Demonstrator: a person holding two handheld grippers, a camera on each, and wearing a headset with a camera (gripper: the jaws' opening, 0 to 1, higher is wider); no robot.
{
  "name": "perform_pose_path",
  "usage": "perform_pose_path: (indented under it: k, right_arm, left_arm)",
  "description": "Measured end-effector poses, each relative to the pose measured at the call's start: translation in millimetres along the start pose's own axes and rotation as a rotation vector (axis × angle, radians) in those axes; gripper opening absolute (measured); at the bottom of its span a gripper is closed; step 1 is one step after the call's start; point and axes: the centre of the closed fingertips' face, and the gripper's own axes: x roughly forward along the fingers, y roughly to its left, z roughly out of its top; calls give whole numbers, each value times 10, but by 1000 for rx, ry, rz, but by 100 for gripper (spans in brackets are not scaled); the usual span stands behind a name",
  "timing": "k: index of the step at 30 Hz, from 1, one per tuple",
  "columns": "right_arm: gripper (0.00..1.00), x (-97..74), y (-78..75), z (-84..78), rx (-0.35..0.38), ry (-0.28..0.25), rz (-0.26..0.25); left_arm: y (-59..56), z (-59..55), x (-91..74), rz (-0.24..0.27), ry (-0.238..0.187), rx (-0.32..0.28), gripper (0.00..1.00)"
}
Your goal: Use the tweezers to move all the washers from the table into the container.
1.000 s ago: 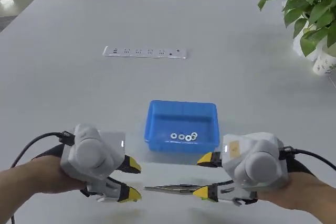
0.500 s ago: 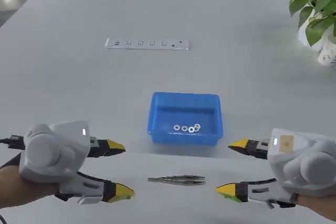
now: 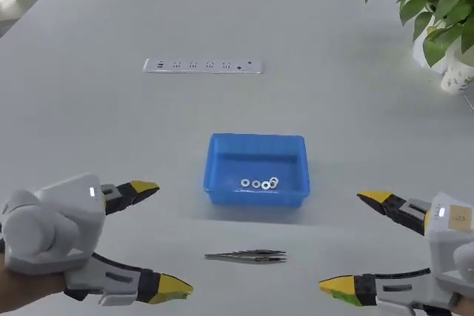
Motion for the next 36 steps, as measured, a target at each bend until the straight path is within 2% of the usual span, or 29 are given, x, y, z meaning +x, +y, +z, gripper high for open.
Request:
perform_pose_path:
  k: [3,8,26,36]
  right_arm:
    - [100,-34,23,-25,4,-3,-5]
    - [100,-83,-2,-52,14,-6,-24]
    - [100,-105,-16,-53,-1,-4,-23]
    - [100,-114,-3,-93,1,8,-22]
  left_arm:
    - [-4,27,-16,-1,-10,-2,99]
    - [-10,19,-29,3,-6,0,99]
    - [16,6,-25,-3,10,30,99]
    - [-25,3,3,-19,22,46,99]
